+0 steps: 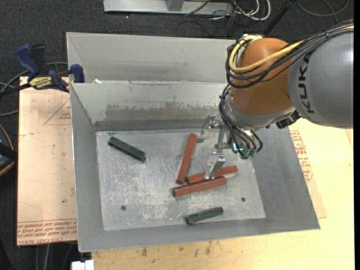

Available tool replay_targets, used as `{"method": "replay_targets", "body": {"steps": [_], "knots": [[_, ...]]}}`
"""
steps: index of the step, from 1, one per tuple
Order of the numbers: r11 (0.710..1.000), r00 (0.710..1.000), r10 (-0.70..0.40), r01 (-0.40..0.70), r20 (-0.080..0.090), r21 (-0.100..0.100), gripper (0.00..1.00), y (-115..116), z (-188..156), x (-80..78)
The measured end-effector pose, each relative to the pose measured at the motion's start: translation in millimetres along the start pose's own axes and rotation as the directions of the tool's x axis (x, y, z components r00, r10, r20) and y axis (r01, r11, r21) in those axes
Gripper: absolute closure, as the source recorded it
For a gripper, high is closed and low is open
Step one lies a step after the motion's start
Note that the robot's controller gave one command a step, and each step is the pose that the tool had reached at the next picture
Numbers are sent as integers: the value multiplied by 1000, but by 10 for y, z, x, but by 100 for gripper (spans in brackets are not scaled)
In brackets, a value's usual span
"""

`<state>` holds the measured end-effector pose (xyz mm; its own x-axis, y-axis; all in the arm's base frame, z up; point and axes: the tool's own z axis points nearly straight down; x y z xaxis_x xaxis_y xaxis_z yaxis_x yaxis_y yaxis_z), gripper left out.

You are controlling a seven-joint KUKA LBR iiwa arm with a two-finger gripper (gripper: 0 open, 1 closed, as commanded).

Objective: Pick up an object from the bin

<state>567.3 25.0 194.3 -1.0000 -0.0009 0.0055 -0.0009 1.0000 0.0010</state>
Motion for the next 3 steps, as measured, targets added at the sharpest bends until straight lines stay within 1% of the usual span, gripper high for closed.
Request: {"method": "replay_targets", "body": {"steps": [1, 2, 3], "knots": [[1000, 1000, 1, -1, 6, 0, 100, -3, -31, -15], [1000, 1000, 2, -2, 6, 0, 0, -4, -31, -15], [1000, 1000, 2, -2, 6, 0, 0, -4, -31, -15]]}}
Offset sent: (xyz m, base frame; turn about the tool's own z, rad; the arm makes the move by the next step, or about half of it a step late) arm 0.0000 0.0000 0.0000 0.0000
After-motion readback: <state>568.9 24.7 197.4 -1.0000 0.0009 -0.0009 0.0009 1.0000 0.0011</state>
